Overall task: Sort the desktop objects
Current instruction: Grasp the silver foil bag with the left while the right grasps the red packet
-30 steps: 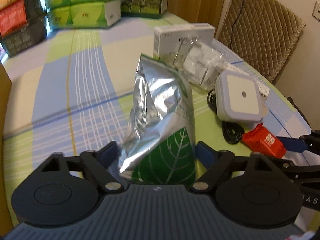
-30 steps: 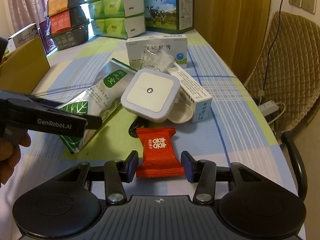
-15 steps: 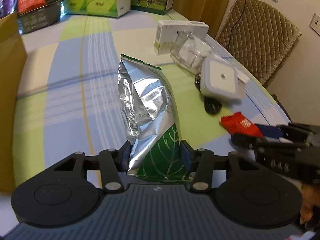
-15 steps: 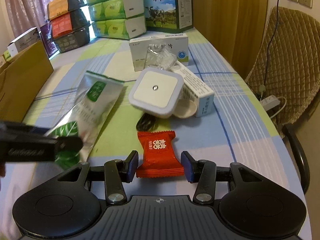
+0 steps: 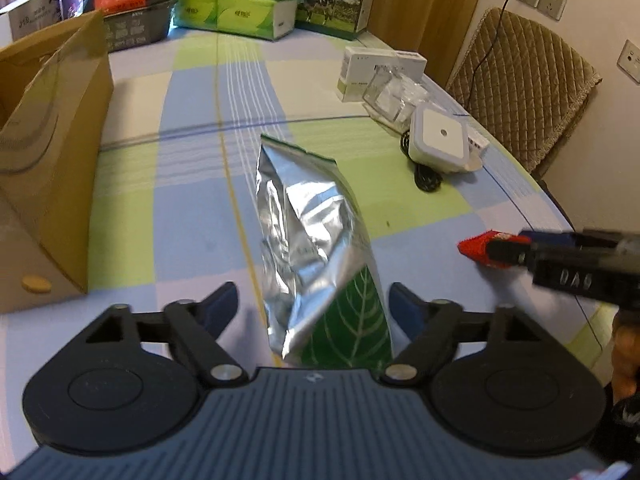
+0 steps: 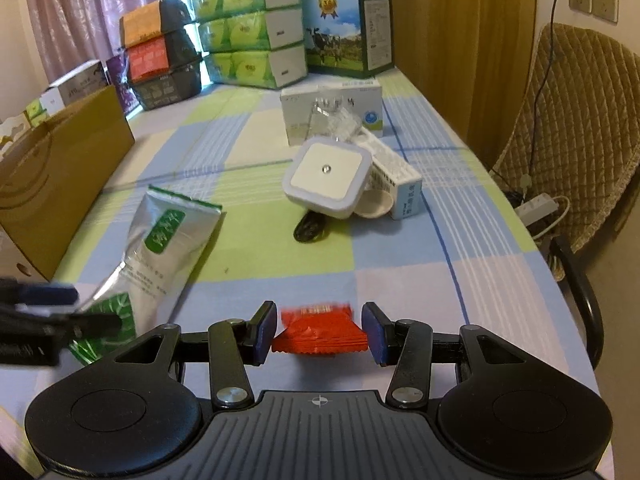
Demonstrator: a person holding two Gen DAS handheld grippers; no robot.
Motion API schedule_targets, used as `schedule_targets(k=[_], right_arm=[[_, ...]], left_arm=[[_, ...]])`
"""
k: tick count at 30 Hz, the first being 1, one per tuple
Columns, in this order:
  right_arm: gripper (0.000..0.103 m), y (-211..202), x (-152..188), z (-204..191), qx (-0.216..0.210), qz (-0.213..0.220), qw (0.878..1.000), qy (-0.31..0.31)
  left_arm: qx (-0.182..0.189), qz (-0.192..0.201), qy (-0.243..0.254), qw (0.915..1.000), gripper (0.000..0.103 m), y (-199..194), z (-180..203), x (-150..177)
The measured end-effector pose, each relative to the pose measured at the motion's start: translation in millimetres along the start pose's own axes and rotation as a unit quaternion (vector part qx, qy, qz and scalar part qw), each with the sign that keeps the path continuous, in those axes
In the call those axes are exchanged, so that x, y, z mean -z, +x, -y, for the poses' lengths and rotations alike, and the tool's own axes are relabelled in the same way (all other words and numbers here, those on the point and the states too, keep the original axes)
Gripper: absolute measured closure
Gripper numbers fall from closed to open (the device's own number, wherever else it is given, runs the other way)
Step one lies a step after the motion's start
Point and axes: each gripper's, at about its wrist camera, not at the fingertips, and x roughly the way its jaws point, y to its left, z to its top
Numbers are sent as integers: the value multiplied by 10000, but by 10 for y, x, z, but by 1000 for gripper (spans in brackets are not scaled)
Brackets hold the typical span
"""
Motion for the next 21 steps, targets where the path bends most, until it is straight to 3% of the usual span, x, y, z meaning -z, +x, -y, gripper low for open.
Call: schedule_targets(k=[3,11,13,15,21], right_arm=[[59,85,21,-43,-67,-198,9997,-104],[57,164,57,2,45,-76,9996,-279],[53,192,46,-10,51,-20,9994,-335],[38,228,27,-24,40,-2,9993,-365],[40,290,-11,-37,97,41,9995,-312]], left_arm=[[37,-38,29,10000,20,99,-4,-78],[62,-90,-149,9998,20,370,-18,-163],[57,-119,-217,9997,20,433,-27,-171],[57,-128,-249,9996,20,460,-35,-171],[49,-88,-198,9998,20,460,-30,-171]])
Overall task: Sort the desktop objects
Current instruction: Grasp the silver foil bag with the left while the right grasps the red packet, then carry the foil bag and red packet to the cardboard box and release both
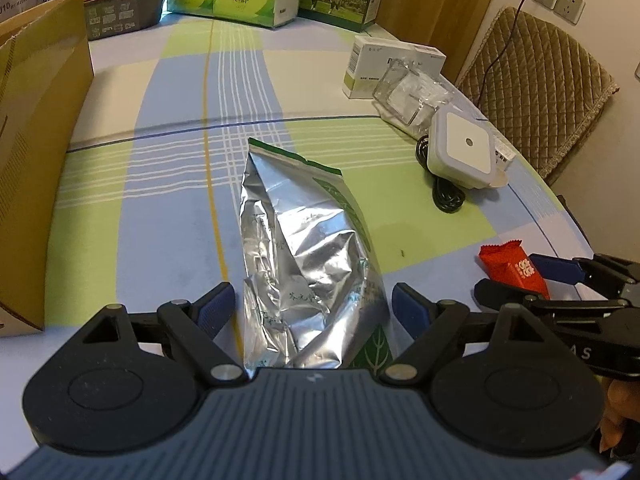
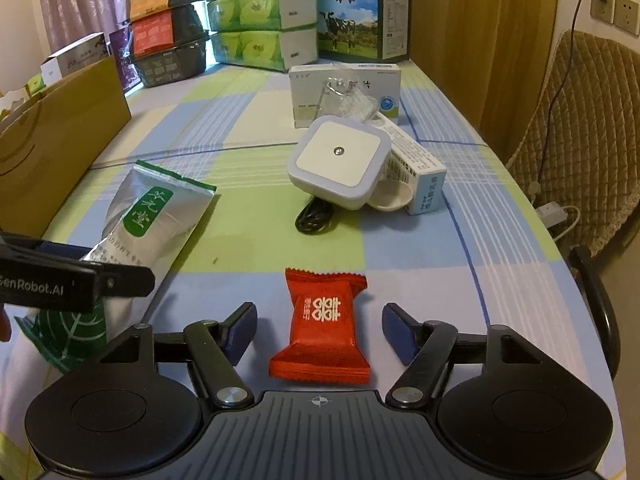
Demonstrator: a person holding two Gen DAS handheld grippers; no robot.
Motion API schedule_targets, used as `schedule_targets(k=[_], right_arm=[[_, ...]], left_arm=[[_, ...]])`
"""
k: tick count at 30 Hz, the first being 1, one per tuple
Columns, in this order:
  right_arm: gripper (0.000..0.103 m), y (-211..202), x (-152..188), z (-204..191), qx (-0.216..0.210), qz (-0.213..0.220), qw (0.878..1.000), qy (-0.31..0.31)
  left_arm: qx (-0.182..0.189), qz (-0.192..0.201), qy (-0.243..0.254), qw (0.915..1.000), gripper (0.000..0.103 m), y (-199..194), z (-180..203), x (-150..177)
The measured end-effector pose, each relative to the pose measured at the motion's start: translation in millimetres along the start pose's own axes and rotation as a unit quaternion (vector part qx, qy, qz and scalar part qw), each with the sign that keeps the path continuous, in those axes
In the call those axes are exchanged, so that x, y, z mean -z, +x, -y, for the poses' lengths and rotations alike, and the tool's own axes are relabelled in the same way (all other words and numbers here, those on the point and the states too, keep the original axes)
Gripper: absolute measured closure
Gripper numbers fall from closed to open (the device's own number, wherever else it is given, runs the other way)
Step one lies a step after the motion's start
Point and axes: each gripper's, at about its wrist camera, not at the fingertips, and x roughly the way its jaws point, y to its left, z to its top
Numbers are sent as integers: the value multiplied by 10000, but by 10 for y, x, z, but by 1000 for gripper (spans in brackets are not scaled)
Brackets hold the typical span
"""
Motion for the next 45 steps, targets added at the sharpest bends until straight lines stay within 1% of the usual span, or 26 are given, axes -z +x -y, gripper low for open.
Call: schedule_targets(k=[1,3,5,6,13,15,19,21,22,23,27,29,33,37,41,45], right_arm=[[43,2,-4,-3,35,6,10000,-18],[65,3,-11,-26,134,26,9998,-133],[74,3,-9,-38,178,36,9997,-183],[76,2,-8,-44,186,35,9996,-216],[77,-1,-5,-63,121,39,9997,-210],[77,-3,-6,-67,98,41,9998,-188],[77,5,-15,-82,65,41,9998,-172],[78,9,-19,-96,38,38,9998,-177],[78,9,-20,-103,23,41,9998,-182],[78,7,-21,-109,4,47,9998,-190],[78,3,-28,-135,-51,65,9998,-203],[78,-4,-33,-136,-44,93,9998,-184],[78,-28,-50,-127,-25,161,9998,-148],[78,-46,-62,-132,-54,210,9997,-110],[78,-65,-70,-153,-114,234,9996,-61],[78,-109,-93,-169,-187,181,9996,56]], left_arm=[[2,6,1,10000,20,1,1,-2],[-5,13,9,10000,20,6,5,-2],[-1,10,36,10000,21,12,16,-3],[-5,9,61,10000,21,19,25,0],[-40,4,183,9998,21,58,47,-5],[-71,-2,275,9996,24,69,65,-3],[-169,11,512,9985,31,77,118,10],[-139,19,565,9983,36,71,123,12],[-98,29,592,9982,43,64,131,12],[-67,32,617,9981,48,57,141,11],[-74,48,649,9979,56,34,159,10],[-75,116,617,9980,59,8,156,11],[-122,231,582,9980,60,-36,155,-2],[-76,325,533,9980,60,-93,150,-22],[-9,257,518,9983,60,-118,157,4],[-11,194,618,9979,60,-195,189,54]])
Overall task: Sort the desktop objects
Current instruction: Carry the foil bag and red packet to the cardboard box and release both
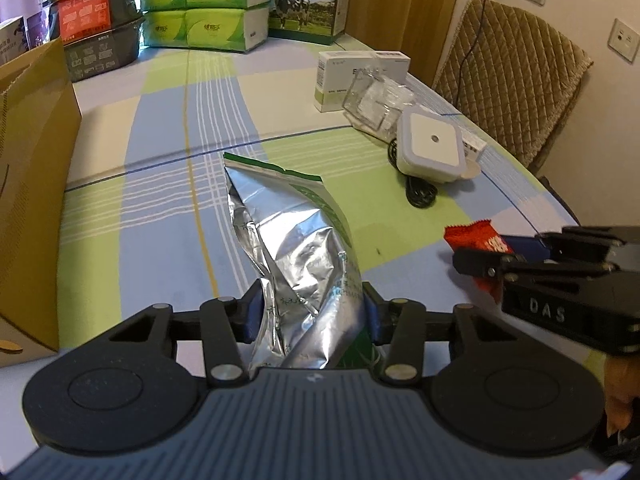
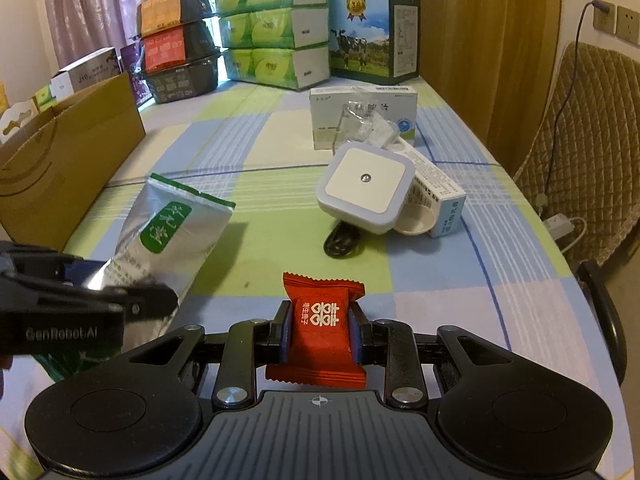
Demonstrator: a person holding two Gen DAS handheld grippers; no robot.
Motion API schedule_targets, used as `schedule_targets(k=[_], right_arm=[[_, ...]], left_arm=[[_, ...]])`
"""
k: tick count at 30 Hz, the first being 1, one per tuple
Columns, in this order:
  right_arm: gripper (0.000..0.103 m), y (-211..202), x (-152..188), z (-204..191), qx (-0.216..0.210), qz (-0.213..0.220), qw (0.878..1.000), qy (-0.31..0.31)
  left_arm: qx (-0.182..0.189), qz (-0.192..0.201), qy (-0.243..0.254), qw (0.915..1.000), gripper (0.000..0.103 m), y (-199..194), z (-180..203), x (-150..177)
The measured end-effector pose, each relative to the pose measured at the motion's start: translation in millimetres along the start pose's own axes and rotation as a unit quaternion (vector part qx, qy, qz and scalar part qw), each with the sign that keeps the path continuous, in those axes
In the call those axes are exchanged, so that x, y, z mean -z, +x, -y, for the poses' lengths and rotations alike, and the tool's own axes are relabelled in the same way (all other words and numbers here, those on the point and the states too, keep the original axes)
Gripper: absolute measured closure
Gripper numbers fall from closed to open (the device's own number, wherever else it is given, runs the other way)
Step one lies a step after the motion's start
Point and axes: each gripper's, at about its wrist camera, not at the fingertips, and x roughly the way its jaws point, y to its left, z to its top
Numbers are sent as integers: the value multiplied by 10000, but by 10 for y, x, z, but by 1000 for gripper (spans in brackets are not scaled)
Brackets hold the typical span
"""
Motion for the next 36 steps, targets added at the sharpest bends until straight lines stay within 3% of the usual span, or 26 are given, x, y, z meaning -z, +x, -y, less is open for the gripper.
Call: schedule_targets(k=[6,16,25,36], right_arm=[[78,-270,-96,-37,4,123,9998,141],[78,-926,-297,-475,-404,439,9982,19],[78,-1310,-500,-1212,-978,674,9920,-424],[78,-1362,-526,-2164,-1686,610,9795,-919]], left_arm=[[-2,99,64,9999,60,-261,42,-38],[-232,501,117,9984,60,-1134,-68,-155],[-825,845,35,9930,60,-2026,-526,-169],[-1437,731,-388,9861,60,-2791,-1293,335]])
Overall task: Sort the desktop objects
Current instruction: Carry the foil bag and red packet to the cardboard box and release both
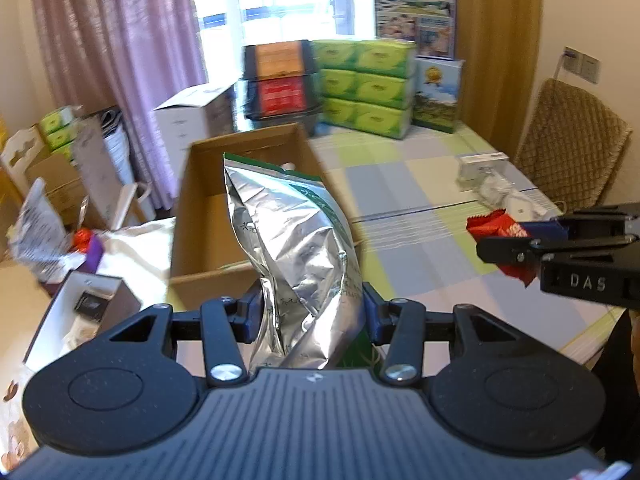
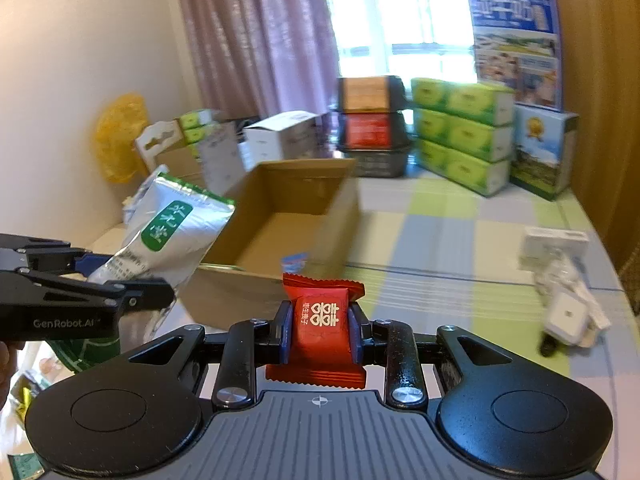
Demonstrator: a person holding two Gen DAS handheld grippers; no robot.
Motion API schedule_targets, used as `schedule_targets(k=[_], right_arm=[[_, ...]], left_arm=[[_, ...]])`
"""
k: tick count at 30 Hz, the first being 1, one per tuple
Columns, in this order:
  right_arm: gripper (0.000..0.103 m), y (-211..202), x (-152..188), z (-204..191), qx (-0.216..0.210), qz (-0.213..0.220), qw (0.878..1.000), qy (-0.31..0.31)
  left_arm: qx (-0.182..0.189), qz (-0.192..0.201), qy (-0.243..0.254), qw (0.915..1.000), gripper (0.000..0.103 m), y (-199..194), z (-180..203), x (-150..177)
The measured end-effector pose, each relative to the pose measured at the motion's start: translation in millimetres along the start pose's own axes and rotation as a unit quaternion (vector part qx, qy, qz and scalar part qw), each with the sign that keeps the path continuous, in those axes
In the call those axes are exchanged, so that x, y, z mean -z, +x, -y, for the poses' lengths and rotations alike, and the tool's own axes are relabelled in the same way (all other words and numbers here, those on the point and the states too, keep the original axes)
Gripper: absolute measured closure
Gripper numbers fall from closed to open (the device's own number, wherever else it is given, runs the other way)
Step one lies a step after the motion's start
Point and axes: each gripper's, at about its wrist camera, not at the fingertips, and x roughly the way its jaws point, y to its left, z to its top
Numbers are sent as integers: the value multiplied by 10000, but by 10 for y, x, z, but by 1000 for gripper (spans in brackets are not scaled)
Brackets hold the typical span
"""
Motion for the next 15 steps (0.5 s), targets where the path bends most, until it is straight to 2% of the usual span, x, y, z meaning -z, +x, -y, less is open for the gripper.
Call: schedule_targets(k=[7,15], right_arm=[[78,230,-68,-367,-231,-83,9994,-255],[78,454,-98,-465,-321,-210,9988,-317]], left_arm=[[-212,-83,-204,9995,60,-148,-423,146],[-212,-165,-303,9992,60,-79,-555,171]])
